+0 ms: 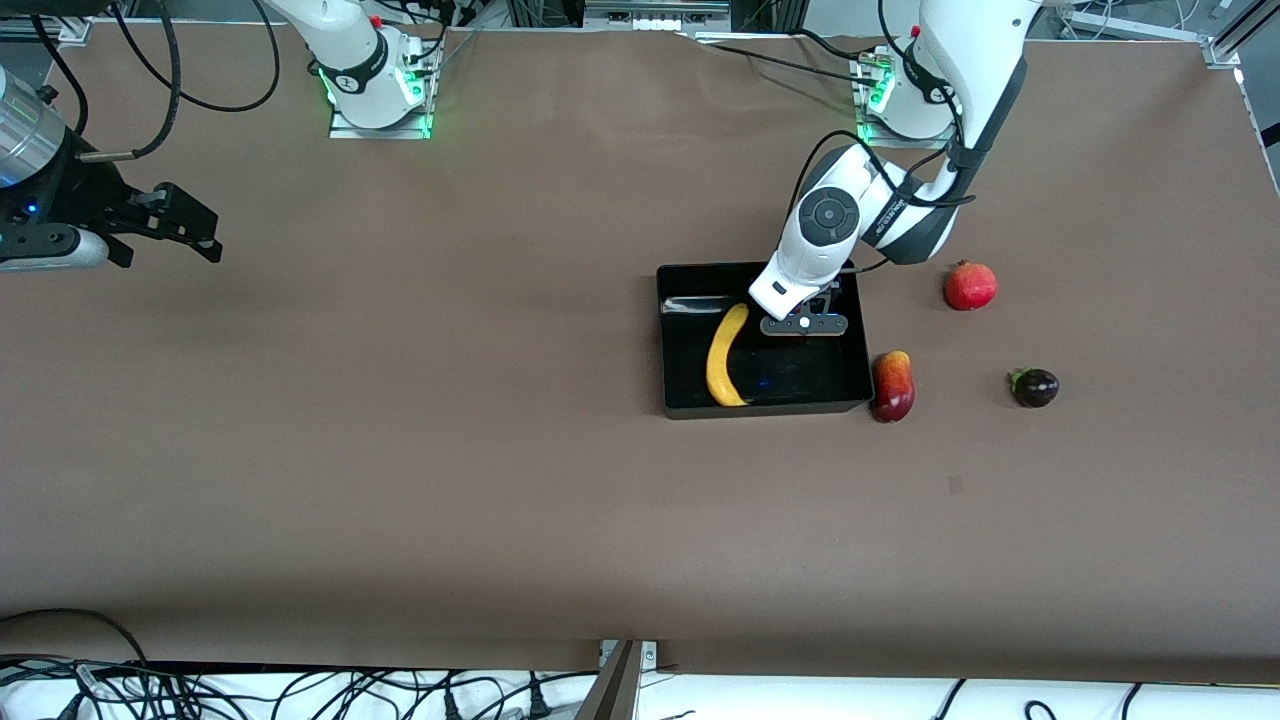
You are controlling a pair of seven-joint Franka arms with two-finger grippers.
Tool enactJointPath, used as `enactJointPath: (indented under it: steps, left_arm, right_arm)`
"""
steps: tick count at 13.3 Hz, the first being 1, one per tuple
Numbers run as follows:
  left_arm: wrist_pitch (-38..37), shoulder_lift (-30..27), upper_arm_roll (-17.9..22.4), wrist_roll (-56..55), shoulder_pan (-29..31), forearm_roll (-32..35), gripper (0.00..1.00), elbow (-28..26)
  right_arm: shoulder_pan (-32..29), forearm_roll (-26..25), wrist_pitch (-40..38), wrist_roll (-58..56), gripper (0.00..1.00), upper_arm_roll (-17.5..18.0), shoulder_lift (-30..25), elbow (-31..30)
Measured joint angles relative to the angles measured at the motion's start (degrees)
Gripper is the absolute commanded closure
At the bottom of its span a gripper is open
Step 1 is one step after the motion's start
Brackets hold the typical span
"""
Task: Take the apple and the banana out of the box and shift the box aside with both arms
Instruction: 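Grasp the small red apple with the left gripper and lift it, then lower the small apple beside the mango and open the left gripper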
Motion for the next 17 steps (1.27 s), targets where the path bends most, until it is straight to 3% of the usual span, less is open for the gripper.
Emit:
enactJointPath:
  steps: [4, 9, 13, 17]
  left_arm:
    - [-3.9, -1.4, 0.6, 0.0, 0.8, 0.0, 0.86, 3.2]
    - [-31.4, -6.1, 0.9, 8.6, 6.2, 0.3, 0.86, 20.1]
    - [-34.2, -6.0, 1.3, 24.7, 15.6, 0.3, 0.86, 21.1]
    - [-34.2, -5.1, 1.3, 29.0, 18.1, 0.3, 0.86, 20.4]
  right_arm:
    - [0.0, 0.0, 0.0, 0.0, 0.0, 0.0, 0.0, 0.0]
    - [0.0, 0.0, 0.0, 0.0, 0.0, 0.0, 0.0, 0.0]
    - [0.0, 0.0, 0.0, 0.0, 0.0, 0.0, 0.0, 0.0]
    - [0.0, 0.0, 0.0, 0.0, 0.0, 0.0, 0.0, 0.0]
